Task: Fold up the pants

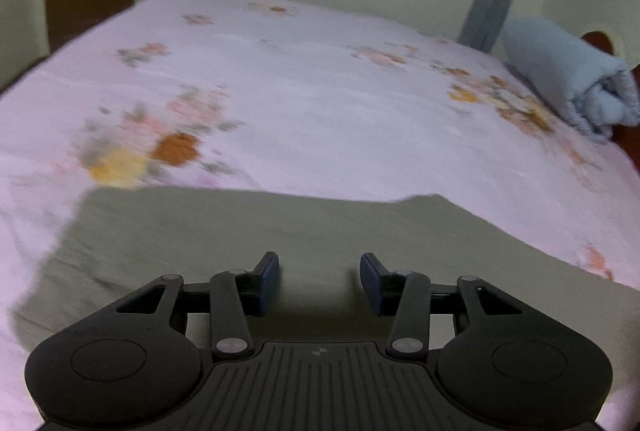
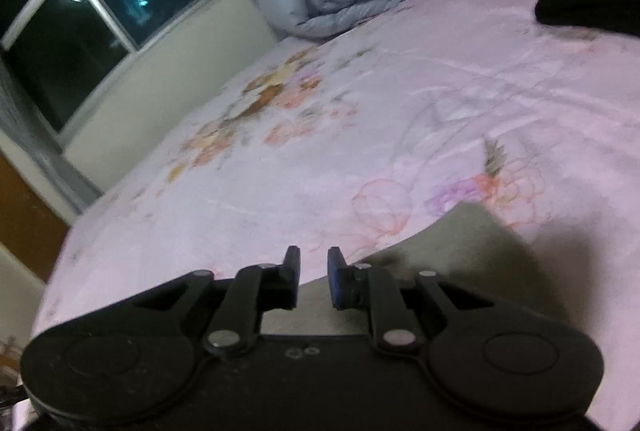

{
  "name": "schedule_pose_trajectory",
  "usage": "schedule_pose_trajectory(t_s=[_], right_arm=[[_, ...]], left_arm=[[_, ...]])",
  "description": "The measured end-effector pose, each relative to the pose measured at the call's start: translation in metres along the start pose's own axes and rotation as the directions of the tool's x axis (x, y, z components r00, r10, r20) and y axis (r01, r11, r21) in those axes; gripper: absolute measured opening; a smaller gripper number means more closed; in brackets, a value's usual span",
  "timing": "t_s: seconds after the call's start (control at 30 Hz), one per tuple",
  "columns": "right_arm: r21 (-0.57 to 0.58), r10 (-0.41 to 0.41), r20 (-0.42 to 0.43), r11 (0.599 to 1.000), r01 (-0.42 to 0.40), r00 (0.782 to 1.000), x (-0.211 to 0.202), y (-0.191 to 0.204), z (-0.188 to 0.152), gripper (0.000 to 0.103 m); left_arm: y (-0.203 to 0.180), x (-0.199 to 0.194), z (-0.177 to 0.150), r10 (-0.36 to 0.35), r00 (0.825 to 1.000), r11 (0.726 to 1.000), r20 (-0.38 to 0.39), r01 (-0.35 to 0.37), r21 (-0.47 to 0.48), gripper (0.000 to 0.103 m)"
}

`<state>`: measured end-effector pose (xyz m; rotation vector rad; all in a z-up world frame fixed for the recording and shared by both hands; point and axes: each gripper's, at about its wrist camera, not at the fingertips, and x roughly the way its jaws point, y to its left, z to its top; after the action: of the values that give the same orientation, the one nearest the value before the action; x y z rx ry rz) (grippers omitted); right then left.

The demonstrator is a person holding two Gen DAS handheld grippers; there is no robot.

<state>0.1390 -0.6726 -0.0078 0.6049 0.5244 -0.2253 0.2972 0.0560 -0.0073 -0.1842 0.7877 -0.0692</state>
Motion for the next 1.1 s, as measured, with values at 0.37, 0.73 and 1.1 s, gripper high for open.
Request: schedule_pose_trajectory(t_s=[0.37,0.73,1.1], right_arm=[[-0.059,-0.055,-0.196,0.997,0.045,0.979,0.042,-0.069,0.029,0.033],[-0.163,-0.052,-0.173,0.986,0.024,0.984,0.049,-0.075,0.026,0.001],[-0.156,-0.01,-0.134,0.988,-0.011,0.991,-0.003,-0.076,-0.029,0.0]], left_arm=[[-0.036,0.024,-0.018,-0.02,0.997,0.999,-0.077,0.022,0.028,0.048],[-0.043,0.027,-0.023,-0.005,0.997,0.999,-0.08,0.008,0.043,0.053],[-0.049,0.046,-0.032,0.04,0.994,0.992,-0.103,-0.027,0.121,0.065]])
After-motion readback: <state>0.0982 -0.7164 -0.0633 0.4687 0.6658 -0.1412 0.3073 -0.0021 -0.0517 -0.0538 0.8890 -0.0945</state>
